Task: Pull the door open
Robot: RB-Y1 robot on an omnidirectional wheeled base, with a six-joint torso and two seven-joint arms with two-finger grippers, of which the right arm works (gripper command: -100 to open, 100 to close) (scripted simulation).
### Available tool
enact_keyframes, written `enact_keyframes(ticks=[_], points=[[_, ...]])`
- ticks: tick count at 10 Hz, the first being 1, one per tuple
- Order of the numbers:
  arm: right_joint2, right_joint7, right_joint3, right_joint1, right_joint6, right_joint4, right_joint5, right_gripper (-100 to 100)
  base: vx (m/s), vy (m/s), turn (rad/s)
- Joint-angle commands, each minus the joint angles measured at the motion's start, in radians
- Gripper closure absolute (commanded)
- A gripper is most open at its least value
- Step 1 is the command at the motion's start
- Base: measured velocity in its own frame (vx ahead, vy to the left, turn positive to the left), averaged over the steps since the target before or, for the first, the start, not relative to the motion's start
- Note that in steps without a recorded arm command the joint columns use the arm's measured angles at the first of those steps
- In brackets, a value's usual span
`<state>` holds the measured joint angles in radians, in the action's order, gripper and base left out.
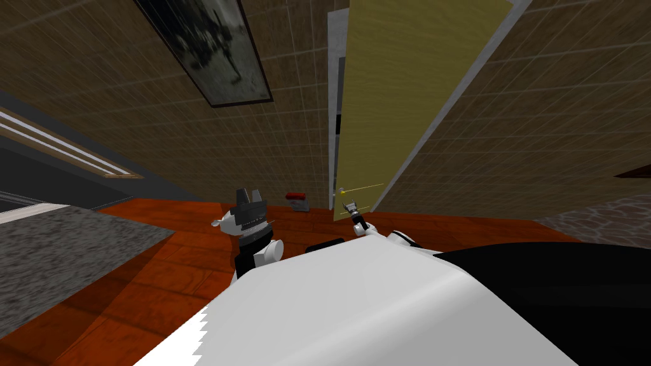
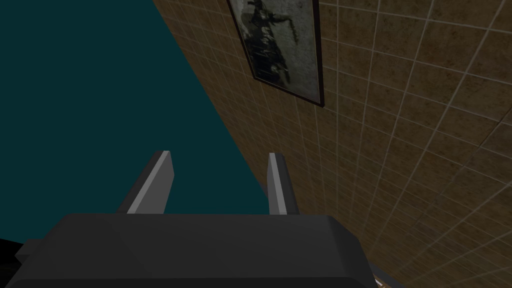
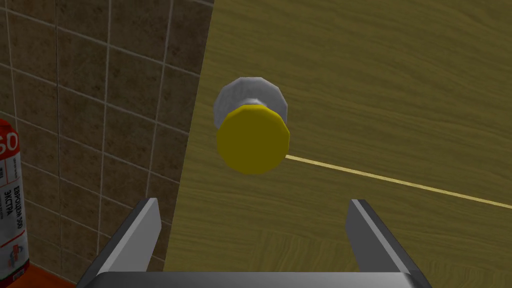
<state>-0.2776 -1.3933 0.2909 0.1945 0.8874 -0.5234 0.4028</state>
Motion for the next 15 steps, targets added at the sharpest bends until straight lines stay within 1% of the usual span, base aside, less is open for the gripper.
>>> enact_keyframes(ticks=[1,2,3,5,7,9,10,11,12,15], points=[[0.0,-0.05,0.009,0.002,0.0,0.001,0.01,-100,-0.044,-0.026,0.025],[0.0,-0.076,0.016,0.003,-0.002,0.0,0.018,-100,-0.049,-0.034,0.039],[0.0,-0.089,0.016,0.003,-0.002,0.0,0.018,-100,-0.037,-0.021,0.013],[0.0,-0.15,0.027,0.004,-0.004,-0.003,0.031,-100,-0.035,-0.016,0.023],[0.0,-0.197,0.035,0.005,-0.005,-0.004,0.04,-100,-0.039,-0.031,0.023],[0.0,-0.227,0.041,0.006,-0.007,-0.005,0.047,-100,-0.034,-0.017,0.016],[0.0,-0.215,0.038,0.005,-0.007,-0.007,0.045,-100,-0.014,-0.004,0.002],[-0.019,-0.237,0.031,-0.007,0.006,0.001,0.05,-100,0.095,0.038,0.145],[-0.019,-0.237,0.031,-0.007,0.006,0.001,0.05,-100,0.128,0.022,0.07],[-0.06,-0.275,0.015,-0.031,0.033,0.017,0.061,-100,0.17,0.049,0.123]])
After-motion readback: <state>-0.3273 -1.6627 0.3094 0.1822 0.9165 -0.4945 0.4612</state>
